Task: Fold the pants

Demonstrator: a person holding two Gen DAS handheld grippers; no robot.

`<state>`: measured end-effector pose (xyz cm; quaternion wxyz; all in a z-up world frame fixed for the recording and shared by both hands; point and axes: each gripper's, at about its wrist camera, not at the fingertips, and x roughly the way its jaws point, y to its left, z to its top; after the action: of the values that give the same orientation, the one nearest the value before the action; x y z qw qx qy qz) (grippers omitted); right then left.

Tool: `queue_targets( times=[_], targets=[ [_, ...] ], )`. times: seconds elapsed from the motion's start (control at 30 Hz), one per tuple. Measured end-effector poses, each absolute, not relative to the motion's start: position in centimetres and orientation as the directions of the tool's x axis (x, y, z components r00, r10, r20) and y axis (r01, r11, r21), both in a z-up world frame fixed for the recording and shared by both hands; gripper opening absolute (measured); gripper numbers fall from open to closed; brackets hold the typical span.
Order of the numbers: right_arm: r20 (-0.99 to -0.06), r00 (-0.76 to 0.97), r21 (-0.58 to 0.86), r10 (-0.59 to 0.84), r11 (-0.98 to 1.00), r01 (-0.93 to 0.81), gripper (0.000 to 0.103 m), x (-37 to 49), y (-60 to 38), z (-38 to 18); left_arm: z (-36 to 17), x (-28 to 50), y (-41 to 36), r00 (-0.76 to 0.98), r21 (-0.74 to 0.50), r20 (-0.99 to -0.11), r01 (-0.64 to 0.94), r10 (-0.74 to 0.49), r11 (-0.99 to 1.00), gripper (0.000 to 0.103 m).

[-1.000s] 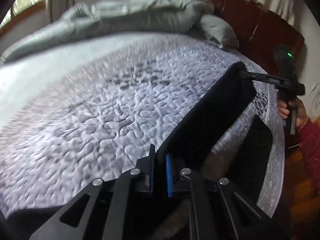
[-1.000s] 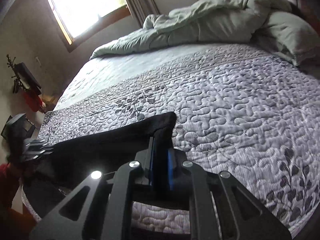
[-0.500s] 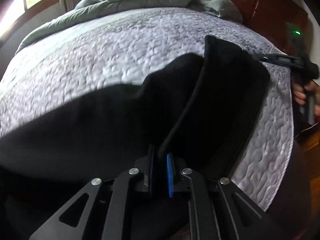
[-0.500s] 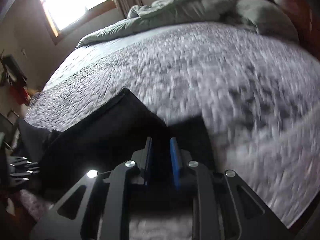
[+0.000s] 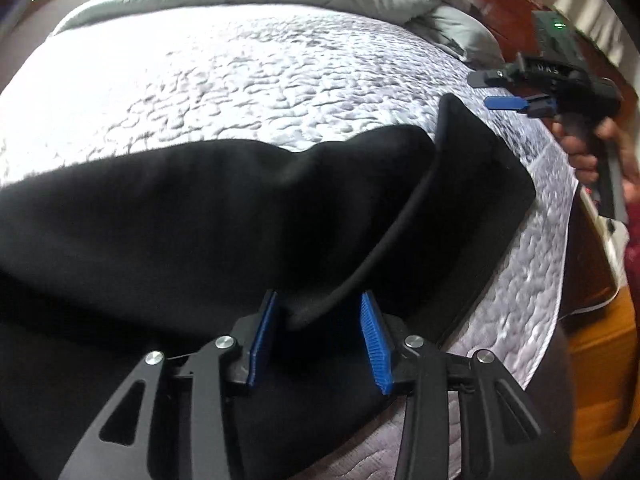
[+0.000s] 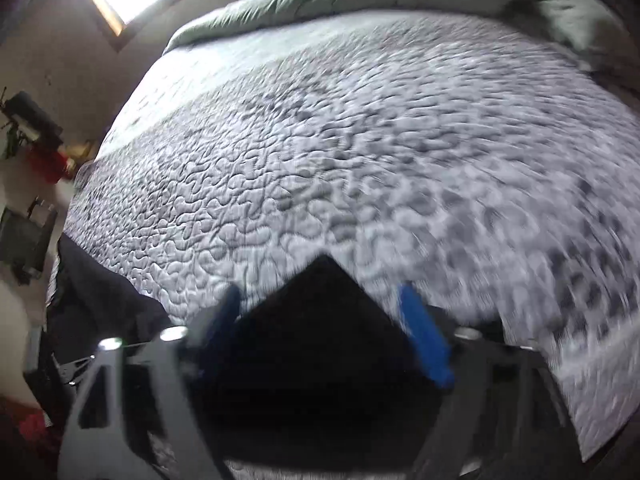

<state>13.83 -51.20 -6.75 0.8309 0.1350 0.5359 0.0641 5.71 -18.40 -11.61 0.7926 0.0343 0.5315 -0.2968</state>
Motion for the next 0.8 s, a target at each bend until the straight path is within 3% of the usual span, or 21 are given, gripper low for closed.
queue_targets(
  times=[0.17, 0.2, 0.23, 0.27, 0.33, 0.4, 0.47, 0.57, 0.6, 0.67, 0.7, 0.73, 0.8],
  targets=[
    [-0.911, 0.259, 0.330, 0.320, 0.944, -0.004, 0.086, 18.6, -51.2, -10.2, -11.8, 6.3, -18.5, 0.241, -0.273, -0.867, 0.501, -0.435, 0.821, 0.042],
    [-0.915, 0.222, 0.341, 0.337, 0.940, -0.019, 0.072, 18.9, -50.9, -11.0, -11.8, 6.3, -18.6, 0.241, -0.272, -0.868, 0.501, -0.435, 0.821, 0.043],
    [-0.917, 0.200, 0.346, 0.345, 0.938, -0.032, 0.047, 18.8, -50.5, -11.4, -11.9, 6.3, -18.7, 0.240, -0.273, -0.868, 0.501, -0.434, 0.821, 0.043],
    [-0.917, 0.187, 0.352, 0.354, 0.935, -0.045, 0.033, 18.9, -50.3, -11.6, -11.9, 6.3, -18.7, 0.238, -0.272, -0.869, 0.502, -0.434, 0.821, 0.044],
    [-0.909, 0.191, 0.360, 0.371, 0.929, -0.087, 0.018, 17.9, -49.8, -11.1, -11.8, 6.4, -18.9, 0.234, -0.269, -0.871, 0.507, -0.431, 0.819, 0.046],
    [-0.895, 0.253, 0.338, 0.368, 0.928, -0.155, 0.014, 16.4, -49.4, -9.4, -11.8, 6.4, -19.2, 0.237, -0.262, -0.873, 0.508, -0.425, 0.821, 0.047],
    [-0.858, 0.344, 0.330, 0.381, 0.923, -0.198, 0.014, 14.6, -49.5, -7.1, -11.7, 6.5, -19.3, 0.242, -0.263, -0.873, 0.498, -0.424, 0.826, 0.048],
    [-0.731, 0.527, 0.348, 0.433, 0.901, -0.258, 0.016, 8.7, -50.3, -2.8, -11.5, 6.3, -19.5, 0.262, -0.261, -0.868, 0.482, -0.422, 0.836, 0.049],
    [-0.711, 0.553, 0.348, 0.434, 0.901, -0.260, 0.021, 7.1, -50.3, -2.3, -11.5, 6.2, -19.5, 0.264, -0.261, -0.867, 0.481, -0.422, 0.837, 0.051],
    [-0.689, 0.593, 0.352, 0.416, 0.908, -0.228, 0.040, 2.4, -50.7, -2.6, -11.6, 5.8, -19.8, 0.259, -0.261, -0.867, 0.493, -0.426, 0.830, 0.055],
    [-0.692, 0.595, 0.357, 0.409, 0.910, -0.211, 0.064, 1.0, -50.8, -3.1, -11.6, 5.5, -19.9, 0.265, -0.250, -0.866, 0.504, -0.423, 0.827, 0.056],
    [-0.708, 0.585, 0.370, 0.395, 0.914, -0.169, 0.070, -1.2, -51.0, -4.5, -11.6, 5.2, -20.0, 0.271, -0.235, -0.867, 0.517, -0.418, 0.823, 0.057],
    [-0.748, 0.543, 0.397, 0.382, 0.913, -0.095, 0.070, -3.9, -51.6, -7.1, -11.5, 4.6, -20.4, 0.275, -0.203, -0.873, 0.546, -0.403, 0.813, 0.059]
  ],
)
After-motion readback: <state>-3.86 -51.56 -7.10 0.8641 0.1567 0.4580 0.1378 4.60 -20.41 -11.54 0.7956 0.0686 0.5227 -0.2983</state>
